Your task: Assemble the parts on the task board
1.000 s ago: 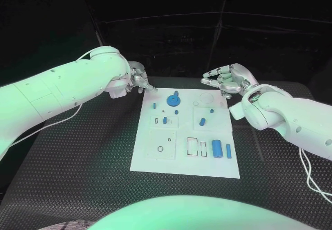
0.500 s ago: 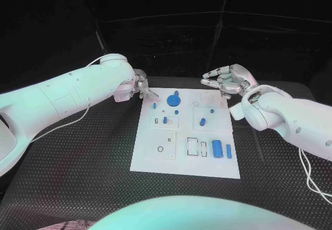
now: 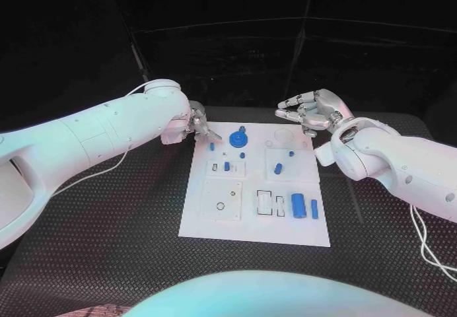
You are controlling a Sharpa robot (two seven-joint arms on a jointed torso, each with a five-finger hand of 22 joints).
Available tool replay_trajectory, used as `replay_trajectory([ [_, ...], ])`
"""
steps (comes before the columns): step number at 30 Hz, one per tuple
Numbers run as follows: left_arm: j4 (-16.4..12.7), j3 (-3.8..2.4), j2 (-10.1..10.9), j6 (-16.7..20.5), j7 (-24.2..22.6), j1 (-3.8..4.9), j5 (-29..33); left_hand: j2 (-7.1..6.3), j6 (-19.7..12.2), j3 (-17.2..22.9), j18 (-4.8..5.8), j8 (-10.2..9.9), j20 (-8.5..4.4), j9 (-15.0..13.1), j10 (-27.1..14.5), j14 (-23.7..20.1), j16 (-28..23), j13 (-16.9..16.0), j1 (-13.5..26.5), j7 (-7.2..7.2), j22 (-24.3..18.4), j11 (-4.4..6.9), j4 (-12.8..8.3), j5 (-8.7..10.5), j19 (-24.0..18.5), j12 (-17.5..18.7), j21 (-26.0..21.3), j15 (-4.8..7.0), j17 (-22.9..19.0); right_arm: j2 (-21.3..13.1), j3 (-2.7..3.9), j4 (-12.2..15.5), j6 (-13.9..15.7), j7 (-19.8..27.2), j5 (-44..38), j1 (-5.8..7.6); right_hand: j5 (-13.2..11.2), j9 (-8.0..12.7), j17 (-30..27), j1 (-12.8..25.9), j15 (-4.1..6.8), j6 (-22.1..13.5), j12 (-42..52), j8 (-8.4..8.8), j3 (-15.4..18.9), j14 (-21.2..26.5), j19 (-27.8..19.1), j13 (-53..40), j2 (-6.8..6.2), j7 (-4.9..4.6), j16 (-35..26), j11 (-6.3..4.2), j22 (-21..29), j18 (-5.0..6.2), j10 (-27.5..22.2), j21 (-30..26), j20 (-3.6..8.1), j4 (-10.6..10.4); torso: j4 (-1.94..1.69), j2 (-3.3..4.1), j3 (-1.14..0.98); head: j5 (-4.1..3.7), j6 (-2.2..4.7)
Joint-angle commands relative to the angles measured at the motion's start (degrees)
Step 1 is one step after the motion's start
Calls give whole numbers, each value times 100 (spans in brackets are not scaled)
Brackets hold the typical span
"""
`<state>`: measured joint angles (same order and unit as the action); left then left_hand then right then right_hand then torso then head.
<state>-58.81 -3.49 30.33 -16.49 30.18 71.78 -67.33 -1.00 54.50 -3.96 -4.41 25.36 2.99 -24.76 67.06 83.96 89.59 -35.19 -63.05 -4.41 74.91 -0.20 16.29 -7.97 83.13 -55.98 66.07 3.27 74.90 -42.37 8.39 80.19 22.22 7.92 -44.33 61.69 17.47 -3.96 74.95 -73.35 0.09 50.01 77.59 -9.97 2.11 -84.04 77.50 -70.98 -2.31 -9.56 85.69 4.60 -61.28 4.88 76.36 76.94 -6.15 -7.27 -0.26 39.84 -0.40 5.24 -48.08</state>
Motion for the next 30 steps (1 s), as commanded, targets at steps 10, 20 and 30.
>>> replay_trajectory([
  [10,98,35,-97,-288,1,-6,52,102,96,-55,3,-28,-18,-6,16,601,33,-1,-215,12,789,11,-73,16,48,-37,17,22,1498,8,3,5,-42,45,-5,10,28,5,470,49,-24,-33,14,-37,38,-374,-53,2,4,-7,-34,8,6,56,-45,-37,0,-7,-3,4,1,3,-11],
  [20,105,38,-115,-267,-2,-15,157,208,121,-62,-1,-34,-24,-14,-8,598,26,37,-407,19,790,18,-148,12,40,-24,-16,28,1488,13,3,-4,-45,44,-5,10,28,5,470,49,-24,-33,14,-37,38,-374,-53,2,4,-7,-34,8,6,56,-45,-37,0,-7,-7,1,-1,15,-24],
  [30,108,38,-125,-292,-5,-16,222,440,151,74,-3,-43,-28,-26,-16,598,26,48,-847,26,800,28,-381,-5,35,-26,-38,32,1487,15,3,-8,-49,44,-5,10,28,5,470,49,-24,-33,14,-37,38,-374,-53,2,4,-7,-34,8,6,56,-45,-37,0,-7,-3,6,-3,15,-42],
])
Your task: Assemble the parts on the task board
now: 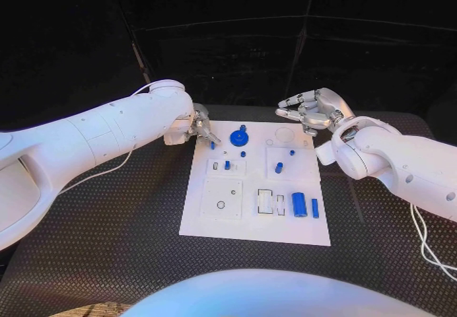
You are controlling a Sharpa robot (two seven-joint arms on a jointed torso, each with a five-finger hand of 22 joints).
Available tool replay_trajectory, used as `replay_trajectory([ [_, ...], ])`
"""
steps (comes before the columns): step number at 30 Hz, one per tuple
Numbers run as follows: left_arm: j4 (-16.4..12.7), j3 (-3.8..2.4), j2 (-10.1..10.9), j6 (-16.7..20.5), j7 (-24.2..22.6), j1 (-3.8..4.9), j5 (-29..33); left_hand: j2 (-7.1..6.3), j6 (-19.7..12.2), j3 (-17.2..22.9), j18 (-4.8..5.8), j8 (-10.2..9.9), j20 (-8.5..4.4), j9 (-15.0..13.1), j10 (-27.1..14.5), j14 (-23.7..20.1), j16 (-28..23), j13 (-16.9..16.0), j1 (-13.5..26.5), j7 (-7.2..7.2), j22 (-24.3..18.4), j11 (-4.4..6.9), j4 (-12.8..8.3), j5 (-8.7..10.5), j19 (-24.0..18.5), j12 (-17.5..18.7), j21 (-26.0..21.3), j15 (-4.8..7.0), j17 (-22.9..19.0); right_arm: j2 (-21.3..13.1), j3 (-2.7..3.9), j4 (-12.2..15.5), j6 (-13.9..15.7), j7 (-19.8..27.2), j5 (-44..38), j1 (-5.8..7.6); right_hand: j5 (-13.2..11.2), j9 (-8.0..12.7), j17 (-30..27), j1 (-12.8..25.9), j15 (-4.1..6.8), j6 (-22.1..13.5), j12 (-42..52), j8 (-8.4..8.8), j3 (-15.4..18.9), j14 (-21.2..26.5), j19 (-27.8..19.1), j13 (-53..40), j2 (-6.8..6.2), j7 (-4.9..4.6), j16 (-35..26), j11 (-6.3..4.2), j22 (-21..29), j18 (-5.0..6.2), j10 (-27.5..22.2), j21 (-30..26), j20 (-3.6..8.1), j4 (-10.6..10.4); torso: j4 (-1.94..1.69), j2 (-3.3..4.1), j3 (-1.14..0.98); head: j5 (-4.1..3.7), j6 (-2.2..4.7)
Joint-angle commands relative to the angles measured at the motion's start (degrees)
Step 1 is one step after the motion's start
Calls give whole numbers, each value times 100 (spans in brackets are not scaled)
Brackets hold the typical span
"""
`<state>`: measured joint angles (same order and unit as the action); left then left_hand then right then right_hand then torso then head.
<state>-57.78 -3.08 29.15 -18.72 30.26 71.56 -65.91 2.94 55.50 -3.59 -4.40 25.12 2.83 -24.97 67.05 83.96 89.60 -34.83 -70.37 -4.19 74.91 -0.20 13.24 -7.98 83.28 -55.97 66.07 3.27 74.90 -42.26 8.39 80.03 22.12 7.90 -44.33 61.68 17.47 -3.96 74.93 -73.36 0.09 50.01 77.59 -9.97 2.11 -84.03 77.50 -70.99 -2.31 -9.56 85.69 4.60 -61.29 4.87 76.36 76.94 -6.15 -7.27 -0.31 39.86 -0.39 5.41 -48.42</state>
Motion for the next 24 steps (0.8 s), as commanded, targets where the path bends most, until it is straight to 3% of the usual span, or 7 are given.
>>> replay_trajectory([
  [1,7,-3,-8,-69,-14,7,80,79,50,73,-3,-22,-14,-6,-17,598,26,14,-188,8,802,32,-119,-6,20,-24,-38,34,1488,5,3,8,-38,46,-5,10,28,4,473,49,-24,-33,14,-37,38,-374,-53,3,3,-7,-34,8,6,56,-45,-37,0,-7,2,4,-2,-2,-9],
  [10,4,-3,-16,-21,-32,7,132,285,33,351,-8,-53,-27,-2,-36,599,27,62,-609,36,806,57,-387,-18,12,22,-73,51,1489,9,3,5,-41,46,-5,10,28,4,473,49,-24,-33,14,-37,38,-374,-53,3,3,-7,-34,8,6,56,-45,-37,0,-7,1,1,0,0,-29],
  [17,-61,-3,37,144,-73,4,302,485,40,1000,-9,27,-52,-84,-2,600,31,69,-1053,68,819,94,-788,-40,9,68,-93,74,1495,5,3,-1,-42,48,-5,10,28,4,473,49,-24,-33,14,-37,38,-374,-53,3,3,-7,-34,8,6,56,-45,-37,0,-7,0,-3,0,-5,-27],
  [20,-154,-4,115,229,-117,1,423,412,-3,1382,-9,139,-43,-202,24,599,27,101,-950,66,820,107,-864,-42,0,105,-134,77,1490,1,3,-1,-44,48,-5,10,35,4,473,47,-24,-33,18,-39,40,-374,-53,-1,7,-6,-34,8,5,56,-42,-36,0,-8,-1,-2,-1,-7,-37],
  [22,-249,-5,191,305,-128,-1,528,267,-73,1746,-15,240,-53,-312,50,597,22,126,-757,69,828,99,-906,-31,1,126,-150,64,1482,-1,3,-2,-46,48,-5,10,42,4,474,44,-24,-33,22,-41,42,-374,-52,-6,11,-6,-34,7,4,56,-38,-36,0,-9,-4,-4,2,7,-11],
  [24,-349,-5,268,390,-120,-3,654,157,-113,2148,-15,342,-52,-415,72,595,17,133,-554,56,840,99,-944,-26,6,128,-154,64,1475,-2,3,-4,-47,49,-5,10,42,4,474,44,-24,-33,21,-42,42,-374,-52,-4,12,-6,-34,7,3,55,-40,-36,0,-10,-6,-6,0,15,-34],
])
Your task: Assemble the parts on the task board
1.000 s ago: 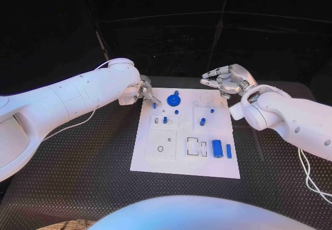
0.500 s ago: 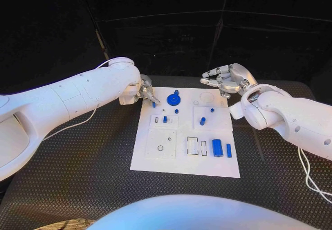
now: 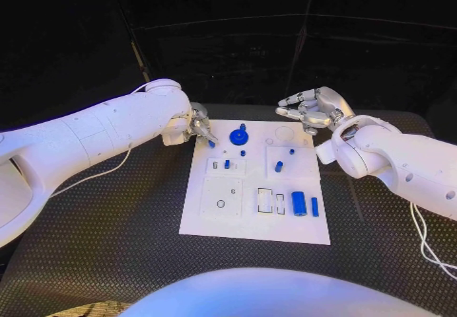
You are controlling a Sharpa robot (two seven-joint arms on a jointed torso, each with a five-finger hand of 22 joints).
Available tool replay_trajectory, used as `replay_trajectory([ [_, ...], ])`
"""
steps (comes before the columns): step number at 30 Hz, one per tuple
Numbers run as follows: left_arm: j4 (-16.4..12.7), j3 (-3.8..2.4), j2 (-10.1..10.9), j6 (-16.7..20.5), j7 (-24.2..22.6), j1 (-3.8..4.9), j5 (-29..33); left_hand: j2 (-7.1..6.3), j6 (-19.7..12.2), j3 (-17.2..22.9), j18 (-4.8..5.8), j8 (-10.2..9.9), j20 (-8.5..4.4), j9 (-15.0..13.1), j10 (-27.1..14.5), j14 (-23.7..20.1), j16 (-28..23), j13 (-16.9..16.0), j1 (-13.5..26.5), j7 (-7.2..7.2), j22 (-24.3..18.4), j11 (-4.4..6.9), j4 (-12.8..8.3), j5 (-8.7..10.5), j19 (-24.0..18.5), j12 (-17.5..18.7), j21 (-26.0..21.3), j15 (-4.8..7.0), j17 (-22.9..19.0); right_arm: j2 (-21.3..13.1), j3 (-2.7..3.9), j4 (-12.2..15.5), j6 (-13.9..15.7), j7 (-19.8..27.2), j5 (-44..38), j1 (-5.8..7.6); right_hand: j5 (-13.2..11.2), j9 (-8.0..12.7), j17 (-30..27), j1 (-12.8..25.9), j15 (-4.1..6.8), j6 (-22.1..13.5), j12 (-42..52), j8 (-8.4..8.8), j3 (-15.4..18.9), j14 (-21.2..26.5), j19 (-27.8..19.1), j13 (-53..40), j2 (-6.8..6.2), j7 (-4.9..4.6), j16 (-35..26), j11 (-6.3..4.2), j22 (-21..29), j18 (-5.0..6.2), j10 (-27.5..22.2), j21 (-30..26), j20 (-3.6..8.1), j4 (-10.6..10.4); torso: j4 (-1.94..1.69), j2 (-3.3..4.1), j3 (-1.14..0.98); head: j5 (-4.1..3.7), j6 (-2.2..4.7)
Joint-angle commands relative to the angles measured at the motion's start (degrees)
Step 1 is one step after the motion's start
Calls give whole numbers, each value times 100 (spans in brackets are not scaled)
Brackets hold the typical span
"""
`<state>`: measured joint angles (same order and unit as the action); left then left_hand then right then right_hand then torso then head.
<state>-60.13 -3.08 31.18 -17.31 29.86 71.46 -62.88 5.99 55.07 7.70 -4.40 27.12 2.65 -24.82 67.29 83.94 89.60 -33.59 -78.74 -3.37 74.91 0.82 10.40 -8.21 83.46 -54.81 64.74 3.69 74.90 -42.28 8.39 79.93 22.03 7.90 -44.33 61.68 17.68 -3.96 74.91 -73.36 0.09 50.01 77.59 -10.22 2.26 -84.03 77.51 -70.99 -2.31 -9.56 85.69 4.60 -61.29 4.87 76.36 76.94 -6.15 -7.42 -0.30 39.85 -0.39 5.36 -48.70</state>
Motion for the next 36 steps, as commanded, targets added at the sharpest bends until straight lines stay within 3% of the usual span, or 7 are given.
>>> replay_trajectory([
  [1,-166,-6,105,289,-74,7,429,-193,-85,1151,-6,169,-17,-459,55,595,14,9,331,-13,844,3,-692,-6,-10,9,-20,35,1470,-1,3,6,-40,50,-5,10,22,4,475,44,-24,-33,20,-17,28,-374,-52,-2,13,-6,-34,7,3,55,-41,-36,0,4,-8,-6,-1,17,-4],
  [3,-282,-6,185,364,-65,6,562,-327,-122,1540,-15,260,-39,-550,71,593,8,11,554,-26,855,-10,-740,10,-4,3,-27,19,1462,0,3,2,-43,51,-5,10,29,4,474,44,-24,-33,20,-18,28,-374,-53,-2,19,-6,-34,7,6,56,-41,-37,0,1,-14,-11,-3,15,-13],
  [6,-475,-7,304,468,-56,5,671,-405,-139,1788,-13,317,-32,-605,82,592,4,8,663,-9,861,-7,-805,6,-2,-7,-38,31,1455,3,3,-3,-48,54,-5,10,30,4,474,44,-24,-33,20,-19,28,-374,-53,-2,20,-6,-35,7,7,56,-41,-37,0,1,-6,-8,0,33,-5],
  [16,-1323,-8,760,857,-40,-42,729,-516,-165,2098,-15,397,-38,-682,104,589,-4,8,827,1,871,1,-894,12,4,-23,-50,39,1444,-3,3,-17,-55,55,-5,7,30,4,474,44,-24,-33,20,-19,28,-374,-53,-2,20,-6,-35,7,7,56,-41,-37,0,1,-7,-5,-6,30,-9],
  [24,-1879,-5,1055,1008,-33,-225,43,-607,-187,2314,-8,450,-46,-733,127,590,-1,-9,888,7,888,8,-989,14,20,-39,-19,46,1448,-5,3,-30,-55,53,-5,6,44,3,474,45,-24,-33,20,-21,31,-374,-55,0,26,-5,-35,7,11,57,-43,-40,-1,-3,-10,-13,-7,41,-4],
  [30,-2057,-3,1123,1123,-32,-390,-425,-690,-194,2526,-5,498,-52,-775,166,591,1,-44,944,10,898,14,-1068,15,30,-66,-7,53,1451,1,3,-38,-59,56,-5,5,44,3,474,45,-24,-33,20,-21,31,-374,-55,0,26,-5,-35,7,11,57,-43,-40,-1,-3,2,-3,1,59,-5],
  [36,-2146,-1,1130,1241,-33,-488,-772,-781,-189,2724,3,546,-60,-814,226,591,2,-108,997,19,916,24,-1138,15,51,-113,43,62,1452,-1,3,-40,-60,55,-5,1,44,3,474,45,-24,-33,20,-21,31,-374,-55,0,26,-5,-35,7,11,57,-43,-40,-1,-3,4,2,3,79,13],
])
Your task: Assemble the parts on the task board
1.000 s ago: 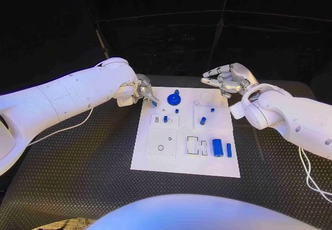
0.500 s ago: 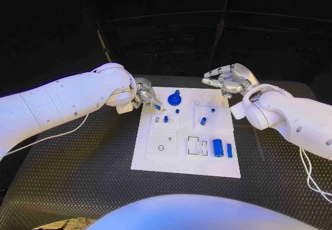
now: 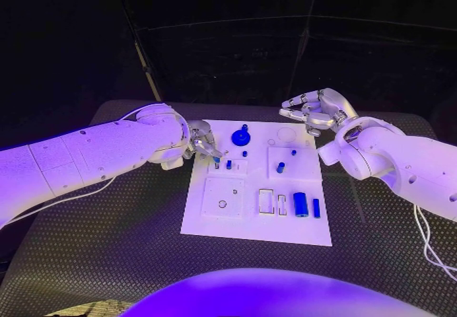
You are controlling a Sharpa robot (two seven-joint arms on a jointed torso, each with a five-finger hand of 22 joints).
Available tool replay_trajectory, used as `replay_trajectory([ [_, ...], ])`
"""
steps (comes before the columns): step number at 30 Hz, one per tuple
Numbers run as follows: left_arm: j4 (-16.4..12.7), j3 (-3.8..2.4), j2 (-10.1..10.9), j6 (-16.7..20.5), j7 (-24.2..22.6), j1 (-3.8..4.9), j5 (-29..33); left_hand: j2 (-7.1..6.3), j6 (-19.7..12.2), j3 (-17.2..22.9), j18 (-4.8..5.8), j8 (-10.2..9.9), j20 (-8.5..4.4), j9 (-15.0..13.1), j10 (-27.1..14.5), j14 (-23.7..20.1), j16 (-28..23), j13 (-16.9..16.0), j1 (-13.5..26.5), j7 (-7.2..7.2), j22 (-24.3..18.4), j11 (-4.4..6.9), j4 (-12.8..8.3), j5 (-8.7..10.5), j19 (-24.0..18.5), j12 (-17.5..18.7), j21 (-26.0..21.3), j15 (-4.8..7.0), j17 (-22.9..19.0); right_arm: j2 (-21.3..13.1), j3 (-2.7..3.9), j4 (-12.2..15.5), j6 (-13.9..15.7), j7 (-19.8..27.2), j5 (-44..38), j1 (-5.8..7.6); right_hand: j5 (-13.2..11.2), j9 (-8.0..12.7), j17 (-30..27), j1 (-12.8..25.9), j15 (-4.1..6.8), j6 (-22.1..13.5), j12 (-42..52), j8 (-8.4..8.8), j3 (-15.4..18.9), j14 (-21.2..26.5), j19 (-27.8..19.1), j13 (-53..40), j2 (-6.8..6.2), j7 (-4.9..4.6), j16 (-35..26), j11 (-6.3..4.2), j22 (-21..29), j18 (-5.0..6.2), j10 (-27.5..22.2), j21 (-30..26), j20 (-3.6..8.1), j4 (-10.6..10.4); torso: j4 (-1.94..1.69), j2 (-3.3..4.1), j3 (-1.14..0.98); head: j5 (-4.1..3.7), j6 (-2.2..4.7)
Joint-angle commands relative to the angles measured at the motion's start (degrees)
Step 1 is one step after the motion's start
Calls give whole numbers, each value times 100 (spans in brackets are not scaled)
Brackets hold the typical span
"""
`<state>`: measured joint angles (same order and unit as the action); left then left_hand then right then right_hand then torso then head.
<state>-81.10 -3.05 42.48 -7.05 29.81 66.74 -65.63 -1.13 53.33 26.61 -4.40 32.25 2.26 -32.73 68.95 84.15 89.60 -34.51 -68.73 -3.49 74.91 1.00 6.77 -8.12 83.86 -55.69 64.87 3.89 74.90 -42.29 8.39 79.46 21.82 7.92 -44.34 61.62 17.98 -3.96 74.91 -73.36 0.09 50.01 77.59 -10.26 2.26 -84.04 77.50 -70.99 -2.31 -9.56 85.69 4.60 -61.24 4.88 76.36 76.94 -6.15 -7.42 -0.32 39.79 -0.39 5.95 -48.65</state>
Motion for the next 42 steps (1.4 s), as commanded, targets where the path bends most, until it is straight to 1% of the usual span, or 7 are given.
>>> replay_trajectory([
  [1,-62,-4,-2,221,-28,-26,-554,-84,-14,867,6,42,-22,-30,72,571,4,-30,8,32,920,7,-785,6,16,-36,44,43,1455,0,3,6,-39,53,-5,6,15,3,475,45,-23,-33,20,-17,31,-374,-54,1,25,-5,-35,7,5,56,-43,-40,-1,-3,5,9,5,19,7],
  [5,-100,-4,-8,190,-24,-49,-666,-108,-10,919,10,57,-25,-40,97,574,12,-57,26,35,927,11,-801,6,25,-58,68,45,1467,3,3,1,-43,54,-5,1,15,3,475,45,-23,-33,20,-17,31,-374,-54,1,25,-5,-35,7,5,56,-43,-40,-1,-3,2,5,3,-2,-4],
  [11,-154,-4,-7,36,-5,-82,-797,-138,-5,979,18,75,-29,-54,133,578,23,-102,48,40,940,16,-820,3,40,-94,113,50,1484,7,3,-4,-47,55,-5,-7,15,3,475,45,-23,-33,20,-17,31,-374,-54,1,25,-5,-35,7,5,56,-43,-40,-1,-3,2,9,-4,10,-7],
  [16,-182,-3,-3,-49,9,-101,-857,-152,-2,1009,20,84,-31,-60,152,580,28,-128,61,42,944,19,-829,-3,45,-114,125,52,1490,6,3,-5,-50,53,-5,-9,15,3,475,45,-23,-33,20,-17,31,-374,-54,1,25,-5,-35,7,5,56,-43,-40,-1,-3,6,13,0,13,10],
  [22,-216,-3,10,-197,26,-124,-915,-165,-1,1033,23,91,-33,-66,163,579,27,-138,72,44,948,21,-837,-11,50,-123,140,54,1489,6,3,-12,-56,54,-5,-10,15,3,475,45,-23,-33,20,-17,31,-374,-54,1,25,-5,-35,7,5,56,-43,-40,-1,-3,1,9,1,14,-10],
  [38,-281,-3,57,-379,47,-140,-978,-179,3,1057,23,100,-34,-72,176,581,30,-157,81,47,948,24,-847,-18,52,-138,139,56,1493,2,3,-11,-60,54,-5,-11,25,3,474,46,-23,-31,27,-23,38,-374,-54,-7,32,-5,-36,7,5,56,-37,-40,-1,-10,2,11,0,60,-43],
  [42,-310,-4,70,-428,55,-141,-985,-187,6,1069,22,105,-35,-76,183,580,29,-170,86,48,948,25,-853,-20,52,-146,139,57,1493,3,3,-11,-60,55,-5,-11,25,3,474,46,-23,-31,27,-23,38,-374,-54,-7,32,-5,-36,7,5,56,-37,-40,-1,-10,-3,11,5,57,-45],
])
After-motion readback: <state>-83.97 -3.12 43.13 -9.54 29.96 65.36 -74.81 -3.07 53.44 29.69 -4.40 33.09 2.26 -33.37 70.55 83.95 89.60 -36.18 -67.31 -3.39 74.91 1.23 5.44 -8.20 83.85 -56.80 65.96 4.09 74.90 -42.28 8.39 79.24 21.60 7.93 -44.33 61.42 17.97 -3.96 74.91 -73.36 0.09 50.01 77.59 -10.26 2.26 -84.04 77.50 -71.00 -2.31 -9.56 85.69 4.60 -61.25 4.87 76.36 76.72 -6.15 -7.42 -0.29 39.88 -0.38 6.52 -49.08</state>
